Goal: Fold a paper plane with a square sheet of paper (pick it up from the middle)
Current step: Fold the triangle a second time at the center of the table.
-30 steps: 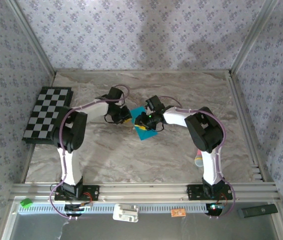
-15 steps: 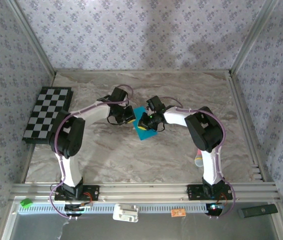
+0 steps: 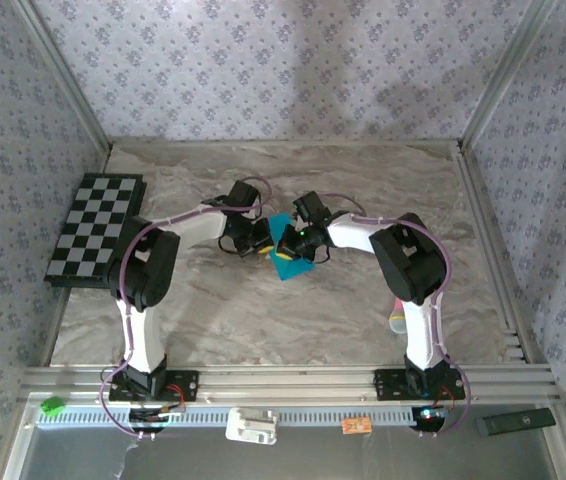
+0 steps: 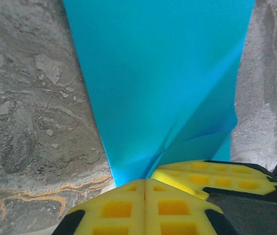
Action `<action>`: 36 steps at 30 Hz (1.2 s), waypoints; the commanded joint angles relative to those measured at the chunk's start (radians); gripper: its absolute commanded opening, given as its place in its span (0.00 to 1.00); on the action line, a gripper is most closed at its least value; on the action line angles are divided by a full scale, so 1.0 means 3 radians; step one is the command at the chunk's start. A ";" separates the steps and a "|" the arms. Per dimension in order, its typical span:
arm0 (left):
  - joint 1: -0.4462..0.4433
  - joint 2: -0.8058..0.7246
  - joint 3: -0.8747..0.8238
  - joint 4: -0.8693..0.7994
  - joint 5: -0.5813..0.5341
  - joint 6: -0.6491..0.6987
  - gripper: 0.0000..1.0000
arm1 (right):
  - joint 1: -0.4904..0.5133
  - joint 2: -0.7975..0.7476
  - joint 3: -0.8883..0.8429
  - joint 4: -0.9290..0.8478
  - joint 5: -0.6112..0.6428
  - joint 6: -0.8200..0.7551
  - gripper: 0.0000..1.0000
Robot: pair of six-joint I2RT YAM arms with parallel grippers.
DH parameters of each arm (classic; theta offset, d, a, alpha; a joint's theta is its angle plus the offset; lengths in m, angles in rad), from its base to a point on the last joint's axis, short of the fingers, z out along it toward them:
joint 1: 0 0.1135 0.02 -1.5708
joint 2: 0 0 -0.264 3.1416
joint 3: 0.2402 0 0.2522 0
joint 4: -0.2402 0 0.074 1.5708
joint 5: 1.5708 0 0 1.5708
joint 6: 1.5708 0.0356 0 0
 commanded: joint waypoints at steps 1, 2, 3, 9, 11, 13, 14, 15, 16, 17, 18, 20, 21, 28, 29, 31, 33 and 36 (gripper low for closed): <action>-0.0039 0.0069 0.0107 -0.0062 0.0075 -0.0013 0.00 | -0.0018 0.0149 0.0002 -0.0239 0.0107 0.0005 0.00; -0.0039 0.0073 0.0109 -0.0053 0.0085 -0.0012 0.00 | -0.0017 0.0149 -0.0002 -0.0240 0.0105 0.0003 0.00; -0.0043 0.0082 0.0113 -0.0053 0.0091 -0.0012 0.00 | -0.0014 0.0144 -0.0003 -0.0239 0.0105 0.0006 0.00; -0.0048 0.0098 0.0113 -0.0069 0.0100 0.0004 0.00 | -0.0024 0.0152 -0.0009 -0.0227 0.0095 0.0014 0.00; -0.0049 0.0070 0.0100 -0.0077 0.0062 0.0006 0.00 | -0.0020 0.0149 -0.0014 -0.0225 0.0095 0.0012 0.00; -0.0049 0.0030 0.0102 -0.0094 0.0008 0.0014 0.00 | -0.0022 0.0149 -0.0013 -0.0229 0.0095 0.0014 0.00; -0.0049 0.0000 0.0102 -0.0102 -0.0033 0.0018 0.00 | -0.0020 0.0149 -0.0013 -0.0225 0.0095 0.0014 0.00; -0.0049 -0.0042 0.0093 -0.0098 -0.0066 0.0018 0.00 | -0.0023 0.0149 -0.0013 -0.0230 0.0095 0.0014 0.00; -0.0049 -0.0067 0.0092 -0.0096 -0.0089 0.0025 0.00 | -0.0024 0.0149 -0.0017 -0.0229 0.0095 0.0014 0.00; -0.0049 -0.0093 0.0091 -0.0095 -0.0097 0.0032 0.00 | -0.0023 0.0145 -0.0020 -0.0227 0.0099 0.0012 0.00; -0.0049 -0.0110 0.0092 -0.0093 -0.0094 0.0035 0.00 | -0.0020 0.0144 -0.0019 -0.0229 0.0100 0.0014 0.00; -0.0049 -0.0117 0.0093 -0.0075 -0.0037 0.0034 0.00 | -0.0019 0.0149 -0.0023 -0.0226 0.0098 0.0016 0.00; -0.0051 -0.0109 0.0090 -0.0057 -0.0004 0.0022 0.00 | -0.0021 0.0149 -0.0023 -0.0228 0.0095 0.0018 0.00; -0.0054 -0.0117 0.0036 0.0012 -0.0003 -0.0014 0.00 | -0.0023 0.0150 -0.0033 -0.0212 0.0089 0.0026 0.00; -0.0054 -0.0125 0.0036 0.0009 -0.0013 -0.0009 0.00 | -0.0020 0.0149 -0.0033 -0.0213 0.0090 0.0022 0.00; -0.0054 -0.0152 0.0028 0.0026 -0.0055 -0.0013 0.00 | -0.0022 0.0151 -0.0039 -0.0214 0.0090 0.0023 0.00; -0.0054 -0.0180 0.0026 0.0017 -0.0110 -0.0003 0.00 | -0.0020 0.0153 -0.0039 -0.0214 0.0090 0.0023 0.00; -0.0045 -0.0218 0.0020 0.0014 -0.0144 0.0019 0.00 | -0.0023 0.0151 -0.0044 -0.0209 0.0090 0.0027 0.00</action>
